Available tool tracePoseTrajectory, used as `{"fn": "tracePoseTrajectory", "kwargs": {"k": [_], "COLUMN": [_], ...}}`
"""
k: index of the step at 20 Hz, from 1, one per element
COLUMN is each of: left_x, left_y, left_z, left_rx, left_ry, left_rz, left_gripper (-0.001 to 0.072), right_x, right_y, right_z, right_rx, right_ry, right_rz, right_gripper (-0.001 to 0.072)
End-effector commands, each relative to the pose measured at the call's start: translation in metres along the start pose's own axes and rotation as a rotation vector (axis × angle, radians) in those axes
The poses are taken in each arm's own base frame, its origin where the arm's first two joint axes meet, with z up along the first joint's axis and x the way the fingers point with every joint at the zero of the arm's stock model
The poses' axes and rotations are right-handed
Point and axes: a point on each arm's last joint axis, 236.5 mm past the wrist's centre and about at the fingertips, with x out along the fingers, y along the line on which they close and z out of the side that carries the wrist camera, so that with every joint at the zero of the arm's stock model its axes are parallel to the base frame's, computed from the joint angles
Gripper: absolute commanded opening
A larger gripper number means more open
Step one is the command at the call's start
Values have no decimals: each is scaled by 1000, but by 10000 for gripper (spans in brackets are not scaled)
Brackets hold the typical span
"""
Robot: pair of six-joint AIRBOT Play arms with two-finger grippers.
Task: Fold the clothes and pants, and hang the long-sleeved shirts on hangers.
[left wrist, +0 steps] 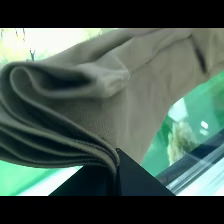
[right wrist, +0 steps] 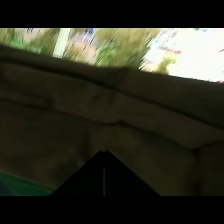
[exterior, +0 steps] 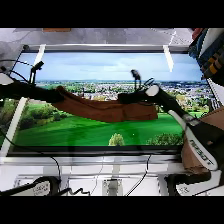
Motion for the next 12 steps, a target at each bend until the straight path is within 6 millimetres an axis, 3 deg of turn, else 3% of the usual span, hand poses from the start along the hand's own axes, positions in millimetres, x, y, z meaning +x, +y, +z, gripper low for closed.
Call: {"fn": "tracePoseTrajectory", "kwargs": {"k": [1,6,9,12], "left_x": [-36,-38,-37,-38], "left_y": [-21,-25,-42,-66], "left_z": [15,22,33,55], "left_rx": [67,75,53,18], "left_ry": [-102,-135,-182,-266], "left_rz": [53,56,-26,-140], "left_gripper": [10,10,10,10], "right_x": [57,112,132,131], "right_y": [46,122,136,126], "right_z": [-46,-77,-82,-75], "right_rx": [-24,2,15,-4], "right_ry": [172,248,242,231], "right_rz": [71,208,213,186], "right_gripper": [15,15,15,16]}}
